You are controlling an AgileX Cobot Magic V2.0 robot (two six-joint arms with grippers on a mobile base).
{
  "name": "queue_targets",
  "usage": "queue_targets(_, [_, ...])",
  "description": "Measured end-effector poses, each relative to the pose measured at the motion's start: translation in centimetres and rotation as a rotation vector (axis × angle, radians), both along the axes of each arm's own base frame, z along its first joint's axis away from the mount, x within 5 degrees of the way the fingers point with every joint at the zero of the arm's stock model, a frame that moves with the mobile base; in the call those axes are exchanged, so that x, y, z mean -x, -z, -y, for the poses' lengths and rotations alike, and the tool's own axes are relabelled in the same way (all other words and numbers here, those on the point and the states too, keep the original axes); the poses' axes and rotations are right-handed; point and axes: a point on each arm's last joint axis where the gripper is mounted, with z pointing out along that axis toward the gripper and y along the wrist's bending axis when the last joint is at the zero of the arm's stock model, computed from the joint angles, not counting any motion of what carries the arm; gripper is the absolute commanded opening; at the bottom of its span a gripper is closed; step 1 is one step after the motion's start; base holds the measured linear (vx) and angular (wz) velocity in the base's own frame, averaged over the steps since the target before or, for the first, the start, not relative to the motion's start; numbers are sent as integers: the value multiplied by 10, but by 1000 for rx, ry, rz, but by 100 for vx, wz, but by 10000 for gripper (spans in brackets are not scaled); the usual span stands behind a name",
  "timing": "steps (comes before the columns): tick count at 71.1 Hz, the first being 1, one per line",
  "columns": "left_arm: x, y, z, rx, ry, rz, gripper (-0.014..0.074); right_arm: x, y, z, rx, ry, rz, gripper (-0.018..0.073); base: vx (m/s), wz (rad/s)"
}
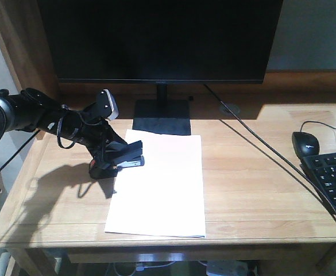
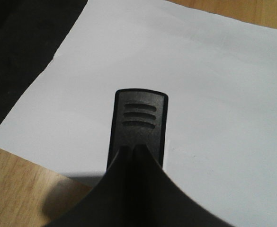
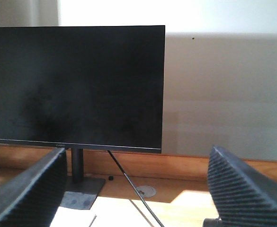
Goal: Grab stapler and paper to desk for stapling
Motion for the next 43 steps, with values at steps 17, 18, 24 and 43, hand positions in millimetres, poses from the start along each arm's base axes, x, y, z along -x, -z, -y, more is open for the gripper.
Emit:
queue_targets(17, [2, 6, 10, 1, 20, -13, -6, 0, 0, 0, 0, 0, 0, 580, 0, 0])
queue_targets(18, [2, 6, 10, 2, 20, -14, -6, 0, 0, 0, 0, 0, 0, 580, 0, 0])
queue_targets(24, [2, 8, 14, 8, 22, -20, -6, 0, 0, 0, 0, 0, 0, 580, 0, 0])
queue_targets(43, [0, 17, 19, 36, -18, -69, -6, 0, 0, 0, 0, 0, 0, 580, 0, 0])
